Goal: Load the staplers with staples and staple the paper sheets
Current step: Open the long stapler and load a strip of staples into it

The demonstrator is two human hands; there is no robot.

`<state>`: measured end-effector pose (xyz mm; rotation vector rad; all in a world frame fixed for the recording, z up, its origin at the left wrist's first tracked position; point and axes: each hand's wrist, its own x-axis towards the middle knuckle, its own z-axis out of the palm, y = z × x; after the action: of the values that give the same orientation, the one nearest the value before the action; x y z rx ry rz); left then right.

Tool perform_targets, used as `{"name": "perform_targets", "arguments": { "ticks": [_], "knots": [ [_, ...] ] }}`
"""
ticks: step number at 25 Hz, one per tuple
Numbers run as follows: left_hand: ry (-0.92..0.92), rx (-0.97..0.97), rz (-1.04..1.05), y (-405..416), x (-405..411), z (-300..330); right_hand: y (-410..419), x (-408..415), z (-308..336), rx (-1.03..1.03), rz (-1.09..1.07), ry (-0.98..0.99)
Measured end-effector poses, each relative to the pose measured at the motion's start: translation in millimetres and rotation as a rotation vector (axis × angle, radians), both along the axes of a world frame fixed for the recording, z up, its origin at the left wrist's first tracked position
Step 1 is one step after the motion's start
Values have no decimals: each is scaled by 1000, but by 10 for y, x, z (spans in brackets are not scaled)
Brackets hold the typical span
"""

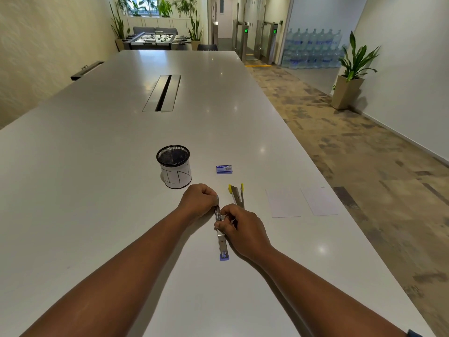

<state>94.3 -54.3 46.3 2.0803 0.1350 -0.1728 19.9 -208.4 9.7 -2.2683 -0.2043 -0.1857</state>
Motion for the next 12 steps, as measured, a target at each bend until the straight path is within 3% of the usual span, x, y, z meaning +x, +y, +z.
{"name": "perform_targets", "arguments": {
  "ticks": [7,12],
  "knots": [
    [41,-131,96,8,19,-27,18,-26,4,20,11,1],
    [56,-282,102,19,-31,-42,26,-47,-45,-119,66,-140]
  ]
}}
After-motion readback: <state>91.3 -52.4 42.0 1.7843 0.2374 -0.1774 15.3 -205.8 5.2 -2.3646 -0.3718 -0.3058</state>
